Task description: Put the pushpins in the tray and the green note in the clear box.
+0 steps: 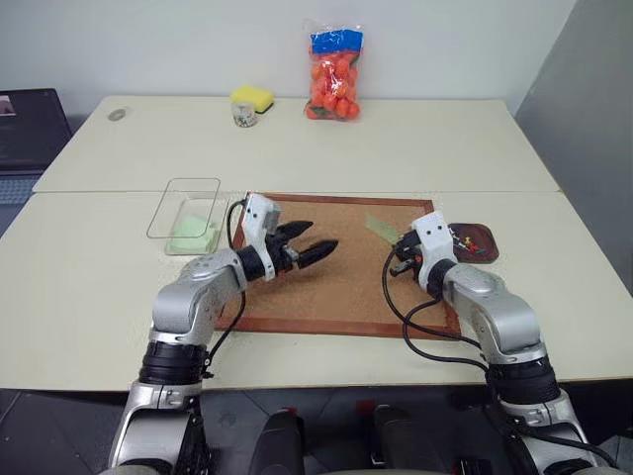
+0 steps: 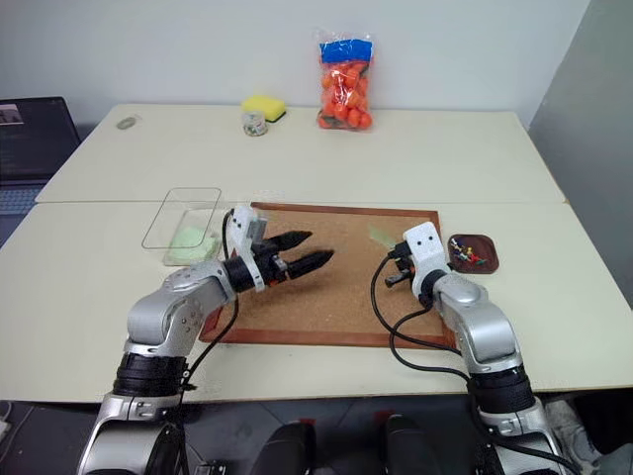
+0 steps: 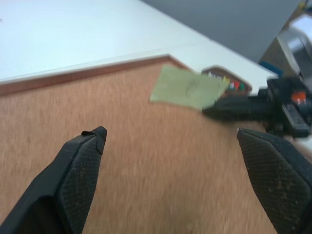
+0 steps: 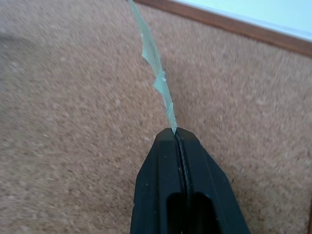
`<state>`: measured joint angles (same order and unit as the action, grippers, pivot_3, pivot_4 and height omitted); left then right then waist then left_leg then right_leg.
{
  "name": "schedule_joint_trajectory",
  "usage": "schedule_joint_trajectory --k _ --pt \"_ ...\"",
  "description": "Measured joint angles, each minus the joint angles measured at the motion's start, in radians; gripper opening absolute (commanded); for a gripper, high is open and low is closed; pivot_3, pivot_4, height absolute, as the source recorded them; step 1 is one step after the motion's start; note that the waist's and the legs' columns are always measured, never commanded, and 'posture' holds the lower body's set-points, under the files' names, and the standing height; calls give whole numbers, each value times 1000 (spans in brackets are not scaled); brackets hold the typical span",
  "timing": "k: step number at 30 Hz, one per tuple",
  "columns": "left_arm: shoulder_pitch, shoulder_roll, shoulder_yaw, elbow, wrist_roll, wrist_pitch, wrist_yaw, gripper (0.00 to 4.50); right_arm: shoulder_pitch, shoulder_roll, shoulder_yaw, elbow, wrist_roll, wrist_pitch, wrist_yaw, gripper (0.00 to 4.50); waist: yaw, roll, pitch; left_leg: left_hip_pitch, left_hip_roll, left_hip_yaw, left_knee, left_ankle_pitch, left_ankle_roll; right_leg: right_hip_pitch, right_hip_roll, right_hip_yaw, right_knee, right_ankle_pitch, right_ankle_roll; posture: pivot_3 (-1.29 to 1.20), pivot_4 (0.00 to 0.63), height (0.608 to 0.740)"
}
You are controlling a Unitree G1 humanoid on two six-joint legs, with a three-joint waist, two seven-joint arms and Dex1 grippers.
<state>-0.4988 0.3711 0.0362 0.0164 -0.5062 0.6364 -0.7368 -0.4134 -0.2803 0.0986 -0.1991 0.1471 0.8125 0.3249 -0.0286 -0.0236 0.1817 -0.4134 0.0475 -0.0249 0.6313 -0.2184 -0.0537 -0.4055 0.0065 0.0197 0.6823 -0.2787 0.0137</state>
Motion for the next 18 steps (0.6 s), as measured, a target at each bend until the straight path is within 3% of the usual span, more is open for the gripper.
schedule_joint_trajectory --k 9,18 --pt "-34 -33 42 11 -70 55 12 4500 5 -7 -4 -40 12 9 5 11 -1 0 0 0 0 0 0 0 0 0 0 0 0 0 0 0 150 740" --pt "-107 -25 -80 213 143 -295 -81 4500 8 -25 1 -103 34 19 34 11 0 0 0 0 0 0 0 0 0 0 0 0 0 1 -2 0 150 740"
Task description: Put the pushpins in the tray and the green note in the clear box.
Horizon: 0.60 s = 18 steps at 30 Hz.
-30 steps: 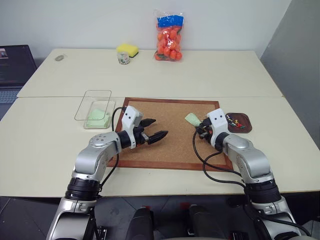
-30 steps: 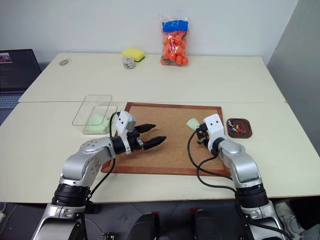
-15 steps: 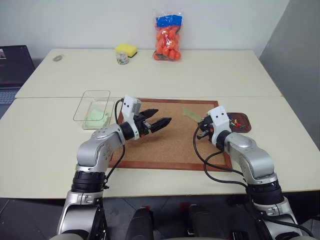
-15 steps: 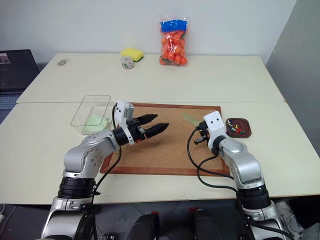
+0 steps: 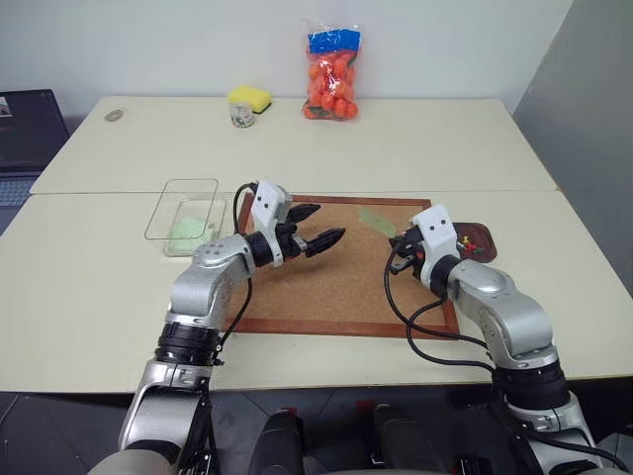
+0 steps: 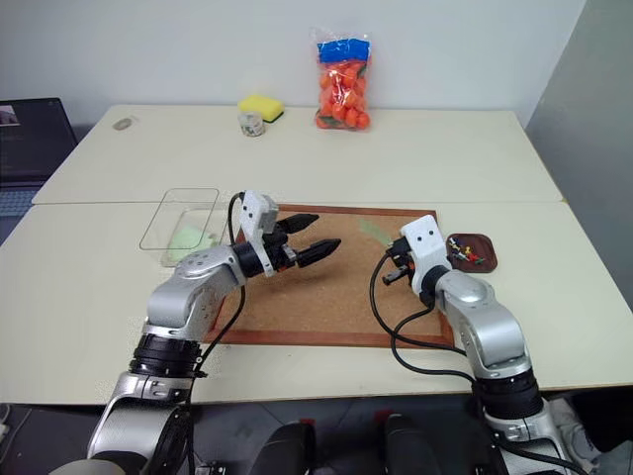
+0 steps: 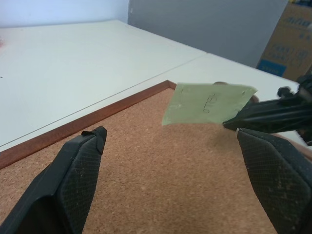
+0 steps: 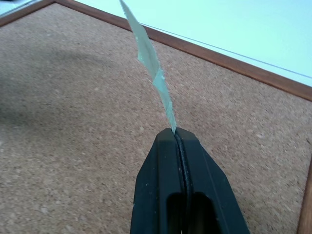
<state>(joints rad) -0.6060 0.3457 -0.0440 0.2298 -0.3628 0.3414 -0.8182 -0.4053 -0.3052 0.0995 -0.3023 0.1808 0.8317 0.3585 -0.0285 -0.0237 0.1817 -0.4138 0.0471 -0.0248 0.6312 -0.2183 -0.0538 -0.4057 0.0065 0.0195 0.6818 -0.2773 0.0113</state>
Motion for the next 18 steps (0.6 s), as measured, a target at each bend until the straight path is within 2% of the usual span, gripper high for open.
schedule_joint_trajectory --k 5,12,15,18 --pt "-84 -51 -43 170 81 -194 -45 4500 -2 -1 6 -41 28 10 32 11 0 0 0 -1 0 0 0 0 0 0 0 0 0 0 0 0 150 740" --pt "-160 -99 -63 304 118 -307 -93 4500 -3 -12 37 -72 42 30 56 11 -2 0 0 -1 0 0 0 0 0 0 0 -1 0 -1 2 0 150 740" --pt "-194 -112 -63 366 122 -332 -122 4024 -6 -14 43 -89 48 35 58 0 -1 0 0 -1 0 0 0 0 0 0 0 -1 0 -1 2 0 150 740" --pt "-210 -113 -62 391 122 -344 -147 3349 -7 -20 43 -89 54 41 58 0 -1 0 0 -1 0 0 0 0 0 0 0 -1 0 -1 2 0 150 740"
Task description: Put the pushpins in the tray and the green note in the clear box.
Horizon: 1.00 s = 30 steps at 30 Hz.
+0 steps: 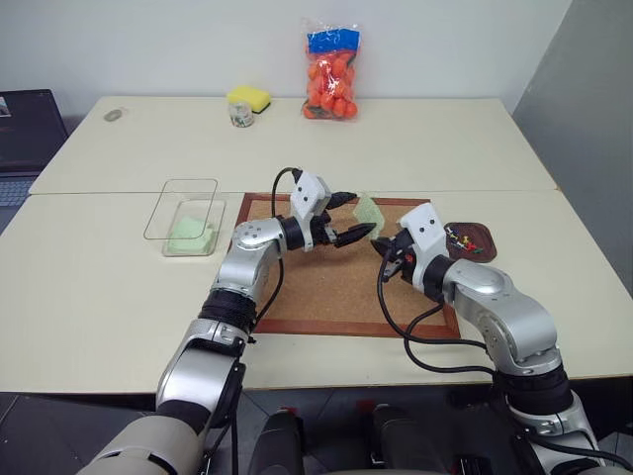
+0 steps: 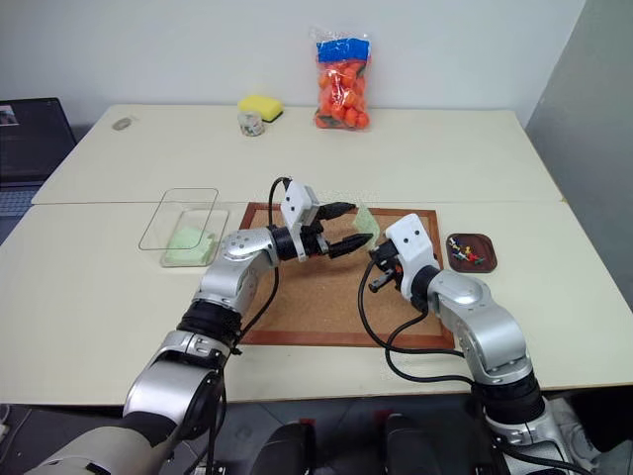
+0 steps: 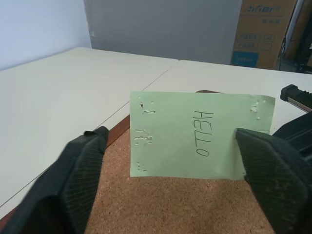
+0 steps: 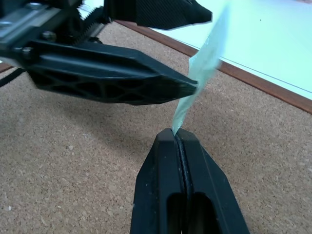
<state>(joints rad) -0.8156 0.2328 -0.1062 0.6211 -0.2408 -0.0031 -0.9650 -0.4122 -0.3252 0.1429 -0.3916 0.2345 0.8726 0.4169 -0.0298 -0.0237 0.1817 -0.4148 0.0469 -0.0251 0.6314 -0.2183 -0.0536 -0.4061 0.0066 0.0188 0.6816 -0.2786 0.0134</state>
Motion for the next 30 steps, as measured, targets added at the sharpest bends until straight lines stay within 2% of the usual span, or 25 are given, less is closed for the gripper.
schedule_joint_trajectory --k 5,12,17,21,22,23,25,29,30 --pt "-1 6 3 10 0 -3 -40 2494 0 -3 0 0 14 9 -1 0 0 0 0 0 0 0 0 0 0 0 0 0 0 0 0 0 150 740" --pt "-1 10 30 12 -1 4 -38 962 0 -12 0 -5 22 11 -2 0 0 0 0 0 0 0 0 0 0 0 0 0 0 0 0 0 150 740" --pt "1 32 94 9 -38 102 -4 36 0 -15 0 -17 23 11 -3 0 -1 0 0 0 0 0 0 0 0 0 0 0 0 0 0 0 150 740" --pt "51 60 143 -47 -90 245 5 36 0 -16 -1 -21 23 13 -4 0 -2 0 0 0 0 -1 0 0 0 0 0 0 0 0 -1 0 150 740" --pt "68 61 156 -69 -113 296 10 404 0 -15 -1 -21 23 13 -4 0 -2 0 0 0 0 -1 0 0 0 0 0 0 0 0 -1 0 150 740" --pt "81 62 164 -84 -132 340 14 477 0 -15 -1 -21 23 13 -4 0 -2 0 0 0 0 -1 0 0 0 0 0 0 0 0 -1 0 150 740" --pt "111 68 175 -132 -161 411 16 919 -1 -13 -1 -21 24 13 -4 0 -1 0 0 0 0 -1 0 0 0 0 0 -1 1 0 -1 0 150 740" --pt "152 74 177 -226 -182 450 17 1626 -2 -10 -2 -21 25 14 -4 0 0 0 0 0 0 -1 1 0 0 0 0 -1 1 1 -1 0 150 740" --pt "158 78 175 -242 -182 449 15 1919 -2 -10 -2 -21 25 14 -4 0 0 0 0 0 0 -1 1 0 0 0 0 -1 1 1 -1 0 150 740"
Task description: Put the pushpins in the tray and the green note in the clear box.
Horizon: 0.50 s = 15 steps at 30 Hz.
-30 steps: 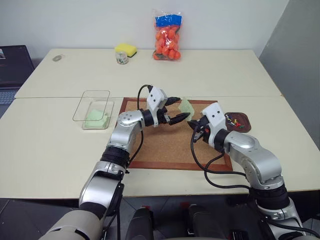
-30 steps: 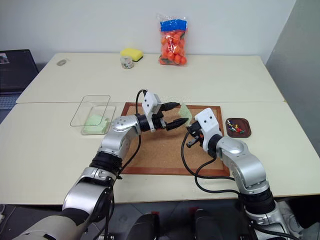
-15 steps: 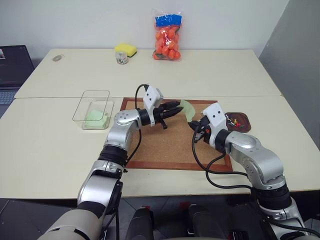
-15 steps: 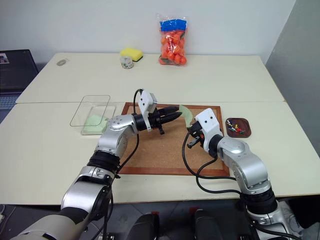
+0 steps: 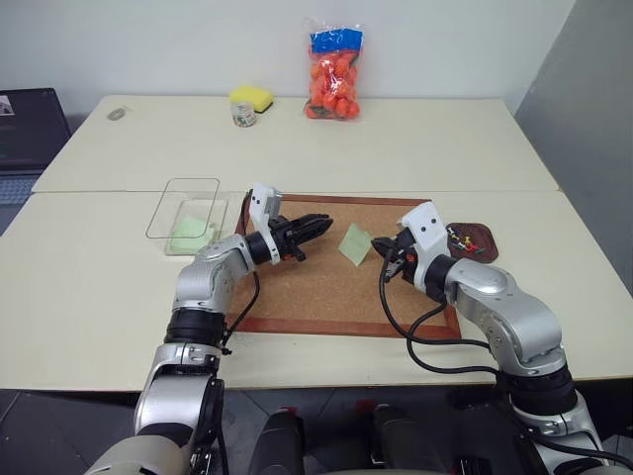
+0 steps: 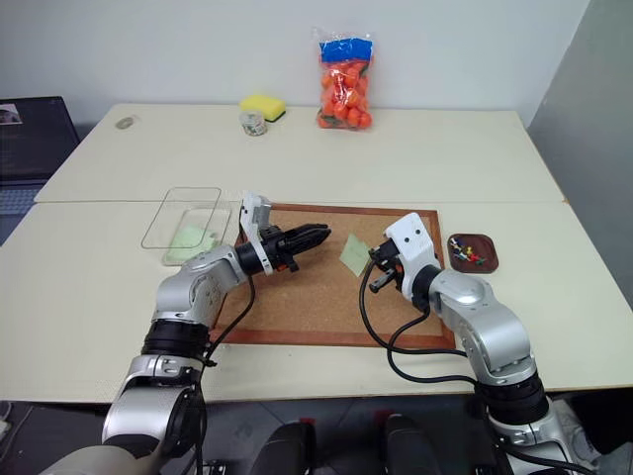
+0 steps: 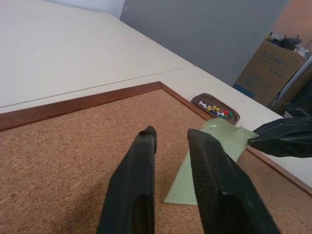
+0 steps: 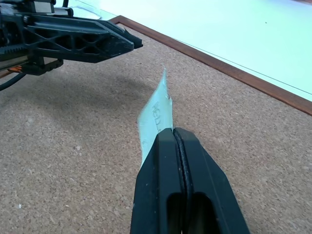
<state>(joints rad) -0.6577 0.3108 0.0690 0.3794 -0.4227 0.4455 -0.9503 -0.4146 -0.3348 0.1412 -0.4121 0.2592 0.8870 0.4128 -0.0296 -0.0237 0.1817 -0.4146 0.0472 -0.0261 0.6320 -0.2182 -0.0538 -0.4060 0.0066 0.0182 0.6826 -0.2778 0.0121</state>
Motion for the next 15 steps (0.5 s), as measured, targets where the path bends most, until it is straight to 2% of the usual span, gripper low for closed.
schedule_joint_trajectory --k 4,7,10,15 --pt "32 38 -35 -36 26 -48 -34 2651 0 0 0 0 1 1 0 0 0 0 0 0 0 0 0 0 0 0 0 0 0 1 -1 0 150 740" --pt "49 64 -105 -41 98 -180 -96 3262 -1 -3 -1 0 1 2 0 0 1 0 0 0 0 1 0 0 0 0 0 0 0 1 -1 0 150 740" --pt "25 52 -168 -4 151 -301 -147 3262 -13 -2 0 0 1 2 1 0 6 0 0 0 0 0 1 0 0 0 0 0 0 1 -1 0 150 740" --pt "-82 32 -189 146 189 -392 -176 3262 -27 -2 2 1 2 1 2 0 2 0 0 0 0 0 2 0 0 0 0 0 0 0 1 0 150 740"
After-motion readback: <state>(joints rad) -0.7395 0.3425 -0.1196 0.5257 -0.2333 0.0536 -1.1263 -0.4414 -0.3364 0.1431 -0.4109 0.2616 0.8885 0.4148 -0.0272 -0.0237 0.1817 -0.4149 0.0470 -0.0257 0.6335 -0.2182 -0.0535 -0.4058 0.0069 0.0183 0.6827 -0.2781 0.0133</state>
